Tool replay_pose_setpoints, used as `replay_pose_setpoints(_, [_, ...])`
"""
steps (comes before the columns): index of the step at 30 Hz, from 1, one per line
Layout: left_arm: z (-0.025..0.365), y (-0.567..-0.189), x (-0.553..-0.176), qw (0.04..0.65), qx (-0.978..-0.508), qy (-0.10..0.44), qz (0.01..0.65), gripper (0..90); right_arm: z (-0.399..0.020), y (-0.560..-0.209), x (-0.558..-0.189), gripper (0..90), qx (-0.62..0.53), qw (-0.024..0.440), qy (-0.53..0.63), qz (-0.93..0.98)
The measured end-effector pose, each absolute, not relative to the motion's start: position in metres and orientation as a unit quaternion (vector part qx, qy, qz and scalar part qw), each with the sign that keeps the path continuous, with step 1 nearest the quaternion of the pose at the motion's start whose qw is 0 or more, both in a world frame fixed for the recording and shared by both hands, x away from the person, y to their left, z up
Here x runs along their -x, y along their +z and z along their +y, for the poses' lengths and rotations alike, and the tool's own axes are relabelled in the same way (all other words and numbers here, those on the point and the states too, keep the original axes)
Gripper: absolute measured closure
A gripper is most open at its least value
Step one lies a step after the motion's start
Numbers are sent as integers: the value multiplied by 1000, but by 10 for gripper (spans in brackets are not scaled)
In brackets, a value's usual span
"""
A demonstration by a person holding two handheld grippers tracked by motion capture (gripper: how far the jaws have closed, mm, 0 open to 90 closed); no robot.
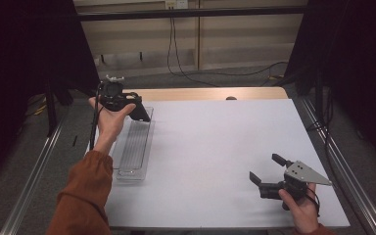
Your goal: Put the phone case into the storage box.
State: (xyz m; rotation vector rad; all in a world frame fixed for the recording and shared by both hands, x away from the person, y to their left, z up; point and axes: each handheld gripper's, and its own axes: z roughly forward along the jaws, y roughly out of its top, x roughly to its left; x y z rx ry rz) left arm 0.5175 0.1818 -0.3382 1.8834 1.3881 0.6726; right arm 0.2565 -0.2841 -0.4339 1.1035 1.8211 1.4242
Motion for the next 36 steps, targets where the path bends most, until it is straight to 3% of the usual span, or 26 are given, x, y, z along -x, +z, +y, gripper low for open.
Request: replay_pose_setpoints(36, [168,-352,-535,340,-727,283,526,122,-284,-435,-256,0,-410,281,533,684])
